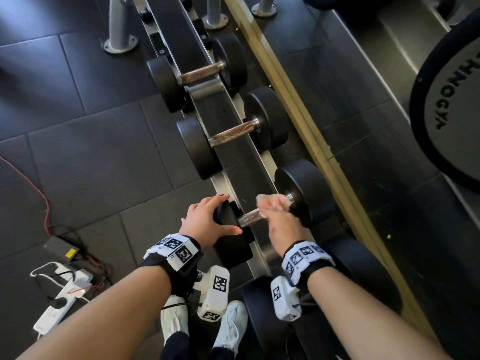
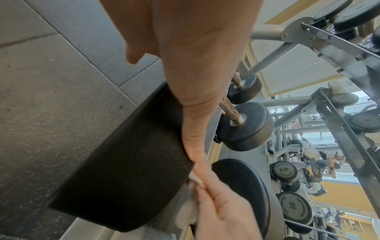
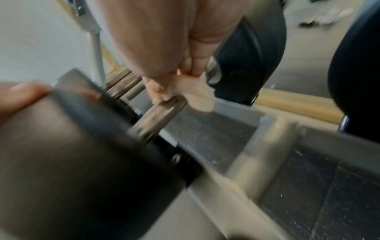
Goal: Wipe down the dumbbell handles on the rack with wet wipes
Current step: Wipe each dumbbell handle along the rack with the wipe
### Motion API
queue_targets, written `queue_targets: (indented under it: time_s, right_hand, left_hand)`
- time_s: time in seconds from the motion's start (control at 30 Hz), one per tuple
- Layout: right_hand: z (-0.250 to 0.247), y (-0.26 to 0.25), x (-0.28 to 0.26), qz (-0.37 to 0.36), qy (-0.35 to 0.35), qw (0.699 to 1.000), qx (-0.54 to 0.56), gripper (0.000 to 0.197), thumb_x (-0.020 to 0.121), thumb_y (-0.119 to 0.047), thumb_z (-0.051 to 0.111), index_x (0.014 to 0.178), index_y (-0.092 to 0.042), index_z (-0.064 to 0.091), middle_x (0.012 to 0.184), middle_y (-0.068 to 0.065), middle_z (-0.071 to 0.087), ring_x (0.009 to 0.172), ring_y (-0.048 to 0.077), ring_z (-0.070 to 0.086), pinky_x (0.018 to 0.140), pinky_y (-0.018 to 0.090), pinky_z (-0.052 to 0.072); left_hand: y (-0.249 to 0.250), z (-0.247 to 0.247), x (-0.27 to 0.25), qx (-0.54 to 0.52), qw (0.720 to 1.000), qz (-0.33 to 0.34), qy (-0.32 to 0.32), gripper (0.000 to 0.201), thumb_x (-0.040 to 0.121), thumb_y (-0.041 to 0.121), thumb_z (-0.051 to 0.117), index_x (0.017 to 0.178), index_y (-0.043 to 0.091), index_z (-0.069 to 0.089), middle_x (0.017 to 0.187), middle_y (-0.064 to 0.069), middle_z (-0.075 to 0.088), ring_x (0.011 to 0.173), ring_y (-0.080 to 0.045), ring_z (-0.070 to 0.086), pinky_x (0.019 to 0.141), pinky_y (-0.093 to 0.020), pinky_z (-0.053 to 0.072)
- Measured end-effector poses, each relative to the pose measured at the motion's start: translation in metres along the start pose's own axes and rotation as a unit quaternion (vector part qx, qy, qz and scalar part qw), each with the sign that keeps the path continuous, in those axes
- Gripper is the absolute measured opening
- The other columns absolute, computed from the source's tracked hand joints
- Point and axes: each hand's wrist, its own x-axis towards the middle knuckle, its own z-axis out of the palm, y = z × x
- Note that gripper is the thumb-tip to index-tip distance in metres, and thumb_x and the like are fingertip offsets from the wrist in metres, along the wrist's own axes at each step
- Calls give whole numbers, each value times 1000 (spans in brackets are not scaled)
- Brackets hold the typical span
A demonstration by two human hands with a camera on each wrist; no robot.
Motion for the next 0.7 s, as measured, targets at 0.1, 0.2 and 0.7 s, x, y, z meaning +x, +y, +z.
queue_targets:
  time_s: [0.1,0.2,0.7]
  right_hand:
    - [15,-11,-15,-92,-59,994,25,42,102,-17,39,131,-45,48,137,6,51,118,31,58,94,42,46]
    - [-3,-1,-6,-94,-85,992,-1,57,98,-5,37,134,-49,39,143,-3,44,111,25,61,90,42,51]
    - [8,2,-29,106,-27,941,321,23,94,-32,58,111,-40,72,109,-26,68,103,-3,61,79,-2,37]
  left_hand:
    - [1,-1,1,7,1000,3,2,93,64,58,82,145,45,37,153,12,36,140,-25,27,114,-58,25]
    - [3,-1,-1,4,1000,3,1,93,65,56,83,145,44,37,153,11,36,140,-26,28,114,-57,26]
    - [8,-7,-2,13,1000,0,-13,92,68,53,83,146,39,38,150,7,39,139,-27,29,114,-56,27]
